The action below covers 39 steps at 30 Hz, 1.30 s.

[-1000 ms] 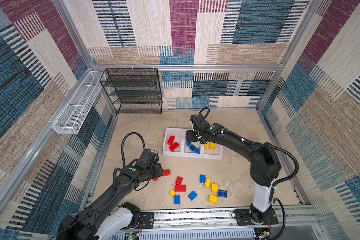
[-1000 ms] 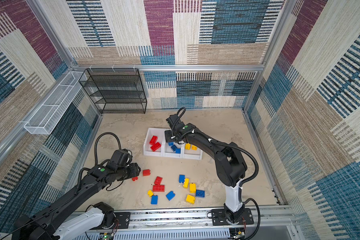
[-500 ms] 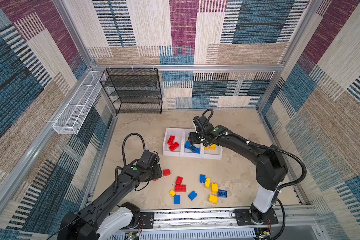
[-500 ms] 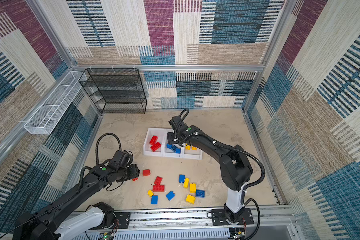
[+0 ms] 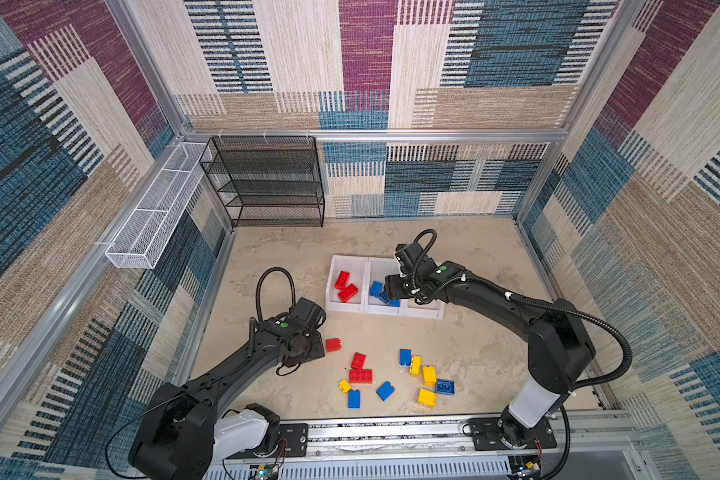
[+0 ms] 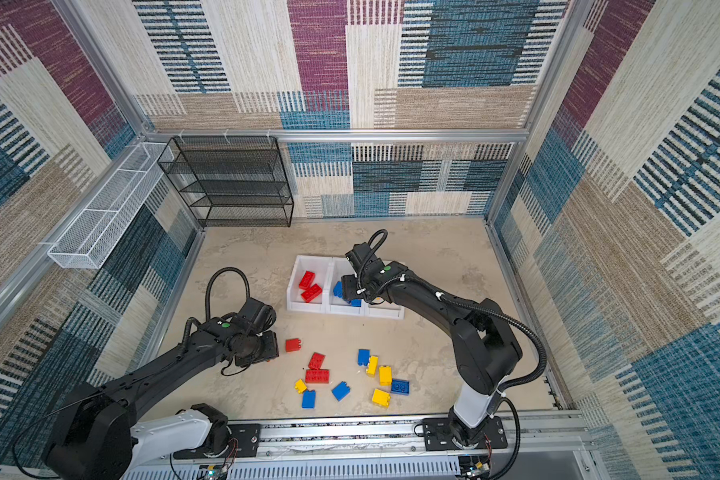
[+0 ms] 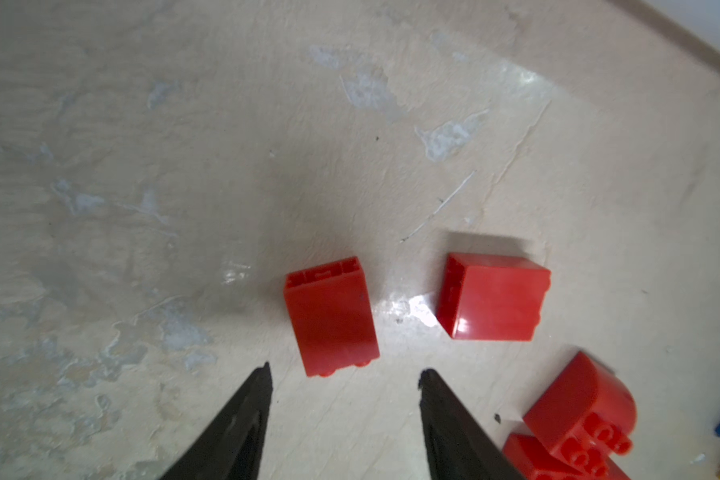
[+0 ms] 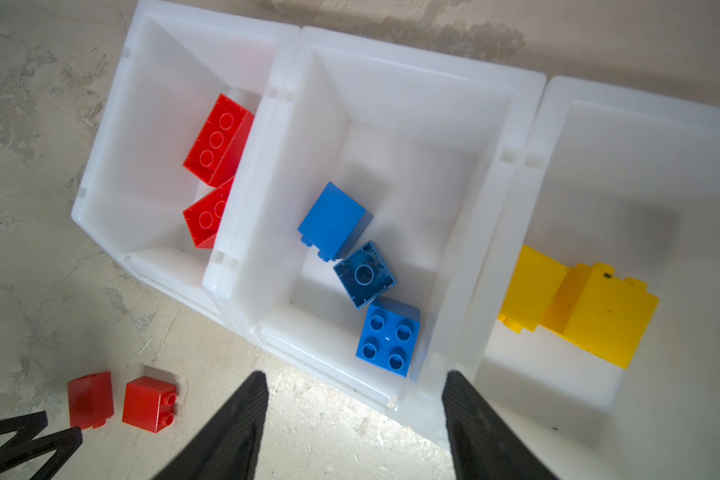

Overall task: Sort the legos into containers by color
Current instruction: 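Lower the left gripper onto a red brick in the pile and grasp it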

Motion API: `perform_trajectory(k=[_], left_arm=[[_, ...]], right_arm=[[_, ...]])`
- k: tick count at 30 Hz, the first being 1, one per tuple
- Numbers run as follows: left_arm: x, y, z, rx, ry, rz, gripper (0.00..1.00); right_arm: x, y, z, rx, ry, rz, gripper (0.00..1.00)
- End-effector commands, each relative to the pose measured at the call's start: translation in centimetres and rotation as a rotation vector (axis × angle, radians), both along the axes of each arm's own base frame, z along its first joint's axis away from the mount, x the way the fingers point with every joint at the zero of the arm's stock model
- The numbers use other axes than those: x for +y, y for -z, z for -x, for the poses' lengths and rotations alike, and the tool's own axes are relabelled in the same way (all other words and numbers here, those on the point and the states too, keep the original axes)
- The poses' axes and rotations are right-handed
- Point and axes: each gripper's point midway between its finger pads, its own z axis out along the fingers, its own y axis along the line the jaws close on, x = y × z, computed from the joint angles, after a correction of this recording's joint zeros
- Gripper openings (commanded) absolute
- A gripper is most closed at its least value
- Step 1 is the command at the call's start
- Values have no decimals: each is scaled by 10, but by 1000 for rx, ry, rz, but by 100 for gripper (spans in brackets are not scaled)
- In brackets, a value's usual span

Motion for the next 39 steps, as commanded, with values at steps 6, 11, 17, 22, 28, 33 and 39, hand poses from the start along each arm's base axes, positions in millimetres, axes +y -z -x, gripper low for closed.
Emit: perform_trajectory(k=[6,11,17,22,28,33,39], left_arm=[[3,8,-12,2,2,-56,56],[2,14,-18,8,15,-75,50],[2,21,-23,17,50,-100,41],[-1,20,-26,14,64,-94,31],[-25,-24,-55,-104,97,4,29],[-53,-78,-103,-241,175,51,29],[-80,-87,-153,-263,261,42,30]], right_arm=[[4,-9,1,-18,12,-50,69],[0,-5,6,-12,23,-57,69],[-3,1,11,4,26,-56,68],[-4,-2,11,-2,32,-56,68],[-8,-12,11,-23,41,-51,68],[-13,-20,11,-42,59,-53,67],[-19,-20,17,-35,76,-53,67]])
